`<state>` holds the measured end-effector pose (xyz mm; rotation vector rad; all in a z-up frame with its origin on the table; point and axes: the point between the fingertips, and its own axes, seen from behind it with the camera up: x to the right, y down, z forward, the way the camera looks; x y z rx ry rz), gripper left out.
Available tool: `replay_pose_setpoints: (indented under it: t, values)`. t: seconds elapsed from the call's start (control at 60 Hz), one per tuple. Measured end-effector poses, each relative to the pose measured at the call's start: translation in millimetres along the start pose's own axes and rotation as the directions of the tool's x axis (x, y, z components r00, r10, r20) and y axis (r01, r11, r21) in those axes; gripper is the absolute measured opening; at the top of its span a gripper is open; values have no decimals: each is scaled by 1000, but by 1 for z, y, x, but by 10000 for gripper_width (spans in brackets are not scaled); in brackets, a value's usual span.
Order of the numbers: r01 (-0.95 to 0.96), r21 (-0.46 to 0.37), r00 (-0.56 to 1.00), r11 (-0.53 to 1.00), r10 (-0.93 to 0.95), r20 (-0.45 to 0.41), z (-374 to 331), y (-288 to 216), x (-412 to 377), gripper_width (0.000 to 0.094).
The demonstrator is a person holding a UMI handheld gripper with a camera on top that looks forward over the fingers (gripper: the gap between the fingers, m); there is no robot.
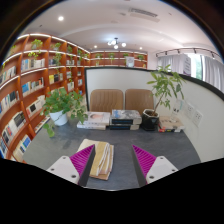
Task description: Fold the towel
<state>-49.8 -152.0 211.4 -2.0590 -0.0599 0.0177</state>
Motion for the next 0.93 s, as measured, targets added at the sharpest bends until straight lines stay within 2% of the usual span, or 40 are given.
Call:
replay_pose_setpoints:
  t: [0.133, 0.283, 0.45, 0.583, 0.933]
  values:
    - [-46, 77, 999, 996, 48, -16, -52, -31, 12, 703]
    - [-69, 116, 996, 991, 74, -40, -94, -28, 24, 704]
    - [-36, 77, 995, 996, 43, -90, -130, 7, 33, 701]
    - [-20, 47, 995, 999, 24, -99, -152, 27, 29, 702]
    - [-10, 31, 996, 999, 12, -93, -174, 38, 18, 713]
